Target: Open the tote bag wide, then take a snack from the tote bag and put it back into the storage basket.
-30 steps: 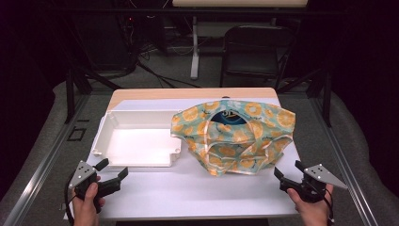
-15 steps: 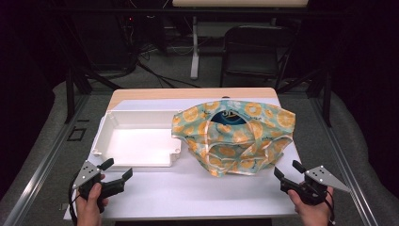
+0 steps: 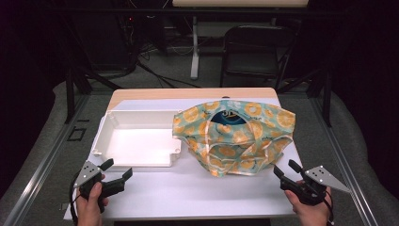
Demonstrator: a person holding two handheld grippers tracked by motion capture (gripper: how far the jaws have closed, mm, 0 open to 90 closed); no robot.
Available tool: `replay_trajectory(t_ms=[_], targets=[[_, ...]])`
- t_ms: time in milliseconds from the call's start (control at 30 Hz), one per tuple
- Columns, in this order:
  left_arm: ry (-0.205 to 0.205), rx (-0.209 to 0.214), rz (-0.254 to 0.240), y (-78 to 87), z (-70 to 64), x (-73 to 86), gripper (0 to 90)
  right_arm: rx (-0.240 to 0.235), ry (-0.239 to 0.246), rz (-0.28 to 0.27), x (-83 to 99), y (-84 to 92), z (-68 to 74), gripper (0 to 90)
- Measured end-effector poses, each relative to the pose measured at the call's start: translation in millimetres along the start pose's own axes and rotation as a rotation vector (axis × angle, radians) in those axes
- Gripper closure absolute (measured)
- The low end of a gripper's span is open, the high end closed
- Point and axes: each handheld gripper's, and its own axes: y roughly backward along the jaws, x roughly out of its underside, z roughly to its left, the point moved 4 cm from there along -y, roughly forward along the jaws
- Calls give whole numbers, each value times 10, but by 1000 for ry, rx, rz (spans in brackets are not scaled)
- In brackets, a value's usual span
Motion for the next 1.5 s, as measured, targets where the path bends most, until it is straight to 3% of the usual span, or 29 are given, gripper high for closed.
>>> replay_trajectory(t_ms=[133, 267, 333, 467, 600, 733, 933, 1100, 1333, 1500], targets=[[-26, 16, 17, -38, -38, 15, 156, 17, 2, -6, -45, -15, 16, 377], [-35, 37, -6, -25, -118, -37, 155, 5, 26, -5, -84, -27, 67, 351], [-42, 50, -5, -37, -179, -71, 155, -11, 4, -23, -129, 11, 84, 332], [-66, 66, 4, -72, -292, -151, 154, -11, 14, -36, -243, 20, 99, 289], [-97, 88, -19, -109, -499, -312, 152, -19, 5, -51, -352, -11, 116, 248], [-104, 128, -15, -230, -621, -421, 150, -26, 22, -56, -468, -46, 123, 264], [-87, 155, -20, -430, -737, -577, 152, -34, 11, -85, -594, -95, 109, 354], [-77, 204, -26, -664, -905, -735, 160, -5, 30, -77, -673, -170, 90, 462], [-106, 263, -19, -882, -1174, -816, 174, -69, 12, -77, -773, -232, 84, 653], [-126, 279, -36, -966, -1317, -867, 177, -74, 16, -79, -760, -274, 102, 787]])
